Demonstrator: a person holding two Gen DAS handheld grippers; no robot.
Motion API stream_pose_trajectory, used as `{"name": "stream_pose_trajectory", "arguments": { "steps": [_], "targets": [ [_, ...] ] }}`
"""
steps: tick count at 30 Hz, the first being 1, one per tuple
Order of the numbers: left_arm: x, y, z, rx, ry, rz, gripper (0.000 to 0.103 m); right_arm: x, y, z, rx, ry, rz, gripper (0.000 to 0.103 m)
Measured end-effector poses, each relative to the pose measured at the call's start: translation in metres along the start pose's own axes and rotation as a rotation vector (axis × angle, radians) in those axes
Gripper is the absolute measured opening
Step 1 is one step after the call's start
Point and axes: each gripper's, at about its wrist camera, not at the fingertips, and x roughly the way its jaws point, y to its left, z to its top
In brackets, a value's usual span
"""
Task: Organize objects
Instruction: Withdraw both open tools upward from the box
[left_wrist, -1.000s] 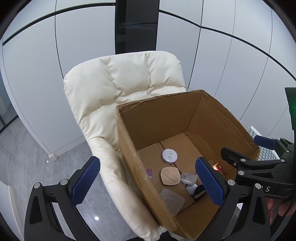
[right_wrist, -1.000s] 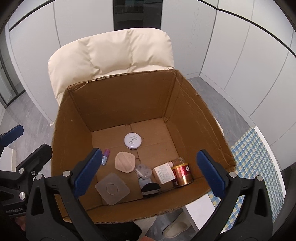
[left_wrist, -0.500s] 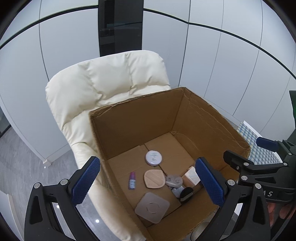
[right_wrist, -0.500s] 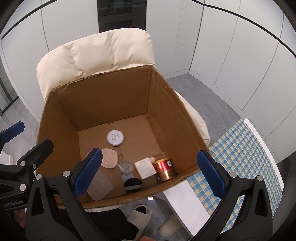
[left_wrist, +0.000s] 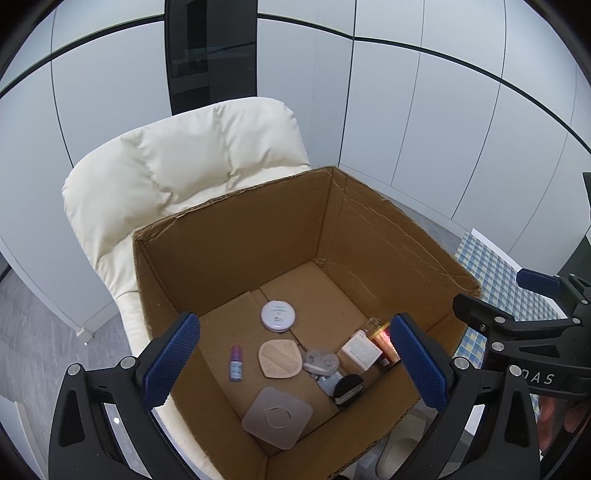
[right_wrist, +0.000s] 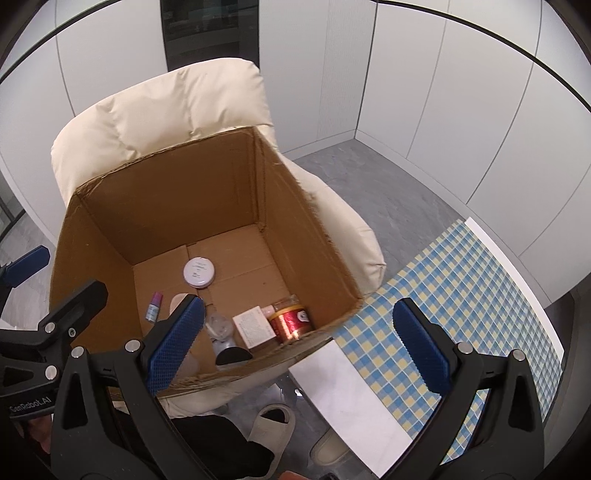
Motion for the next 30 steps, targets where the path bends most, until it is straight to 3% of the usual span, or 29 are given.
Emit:
{"name": "stream_pose_trajectory", "arguments": {
  "steps": [16,30],
  "targets": [
    [0.008,-0.028,0.007,0.025,0.01,-0.031,0.102,-0.003,-0.029,-0.009,0.031,0.003,-0.04,0.103],
    [0.015,-0.091,0.012,0.101,0.018,-0.097,0.102,-0.014,-0.089,-0.026,0.116,0.009,-0.1,0.103]
  ]
}}
